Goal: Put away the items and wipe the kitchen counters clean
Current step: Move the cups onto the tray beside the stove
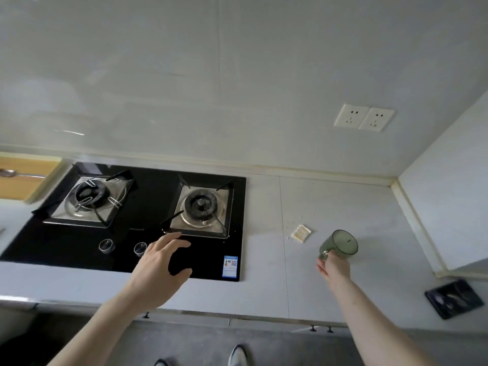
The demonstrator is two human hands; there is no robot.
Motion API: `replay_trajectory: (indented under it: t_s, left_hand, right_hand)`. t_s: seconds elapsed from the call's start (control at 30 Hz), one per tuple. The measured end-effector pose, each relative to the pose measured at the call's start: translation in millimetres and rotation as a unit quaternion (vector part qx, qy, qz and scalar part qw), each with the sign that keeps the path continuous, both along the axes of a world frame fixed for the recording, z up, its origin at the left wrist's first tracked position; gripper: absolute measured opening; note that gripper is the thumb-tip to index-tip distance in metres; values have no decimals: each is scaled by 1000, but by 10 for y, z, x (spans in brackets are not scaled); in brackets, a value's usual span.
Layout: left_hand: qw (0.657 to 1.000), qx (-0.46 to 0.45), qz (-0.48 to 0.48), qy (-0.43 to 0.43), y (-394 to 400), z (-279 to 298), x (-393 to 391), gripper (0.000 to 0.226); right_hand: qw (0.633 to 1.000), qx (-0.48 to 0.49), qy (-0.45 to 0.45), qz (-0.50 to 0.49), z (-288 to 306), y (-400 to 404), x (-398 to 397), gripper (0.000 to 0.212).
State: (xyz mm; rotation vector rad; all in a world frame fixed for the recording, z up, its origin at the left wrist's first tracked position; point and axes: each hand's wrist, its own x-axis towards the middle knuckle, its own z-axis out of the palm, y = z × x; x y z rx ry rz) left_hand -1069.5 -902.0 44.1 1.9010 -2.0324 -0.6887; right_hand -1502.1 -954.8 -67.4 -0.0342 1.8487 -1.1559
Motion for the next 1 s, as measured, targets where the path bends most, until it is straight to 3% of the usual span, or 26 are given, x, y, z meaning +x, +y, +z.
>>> replay_trajectory:
  t_s: [0.2,0.4,0.53,0.77,1.0]
  left_hand:
    - [999,20,29,10,260,-21,295,54]
    - [998,23,50,12,482,43,802,56]
    - [997,24,72,2,651,107,1215,55]
    - [992,12,125,-13,1092,217,2144,52]
    - [980,1,199,-5,1540,220,3088,51]
  right_hand:
    - [997,-25,-33,70,56,-114,619,26]
    - [993,-5,38,110,151,-106,1414,31]
    - [984,-28,34,172,317,-35,2093,39]
    - [916,-144,58,370,704,200,3611,42]
    - [864,-172,31,471,998,379,4941,37]
